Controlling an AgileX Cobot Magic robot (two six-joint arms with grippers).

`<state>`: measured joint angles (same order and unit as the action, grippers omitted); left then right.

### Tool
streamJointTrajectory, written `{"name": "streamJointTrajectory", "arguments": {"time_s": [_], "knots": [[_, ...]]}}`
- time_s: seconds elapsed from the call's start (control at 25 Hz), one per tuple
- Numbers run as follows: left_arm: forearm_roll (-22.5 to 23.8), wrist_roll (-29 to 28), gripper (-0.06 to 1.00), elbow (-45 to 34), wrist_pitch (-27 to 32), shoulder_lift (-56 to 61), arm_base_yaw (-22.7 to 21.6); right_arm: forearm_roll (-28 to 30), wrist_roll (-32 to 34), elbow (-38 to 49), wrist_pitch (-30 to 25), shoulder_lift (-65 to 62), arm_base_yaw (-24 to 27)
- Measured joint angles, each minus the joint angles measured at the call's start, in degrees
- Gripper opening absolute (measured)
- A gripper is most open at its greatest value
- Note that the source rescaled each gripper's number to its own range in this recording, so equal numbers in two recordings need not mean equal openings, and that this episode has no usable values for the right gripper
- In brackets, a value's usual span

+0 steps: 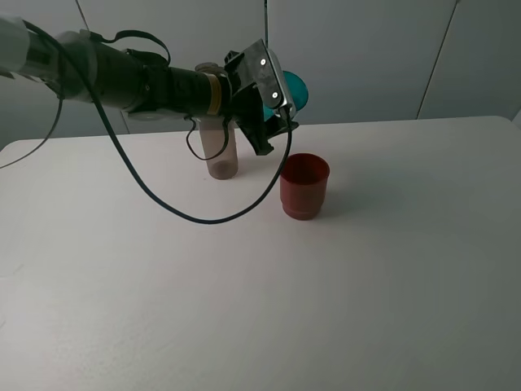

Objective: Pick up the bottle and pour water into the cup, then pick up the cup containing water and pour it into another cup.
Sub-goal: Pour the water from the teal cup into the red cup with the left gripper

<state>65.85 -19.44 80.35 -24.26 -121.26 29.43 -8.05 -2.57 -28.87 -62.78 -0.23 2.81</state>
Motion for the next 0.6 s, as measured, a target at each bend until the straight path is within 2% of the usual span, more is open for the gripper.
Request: {"name": "streamJointTrajectory", "arguments": {"time_s": [0.6], "knots": [[0.4,6.3,0.04,0.2,4.1,0.0,0.4,0.0,0.0,0.0,0.0,0.0,0.0]]}}
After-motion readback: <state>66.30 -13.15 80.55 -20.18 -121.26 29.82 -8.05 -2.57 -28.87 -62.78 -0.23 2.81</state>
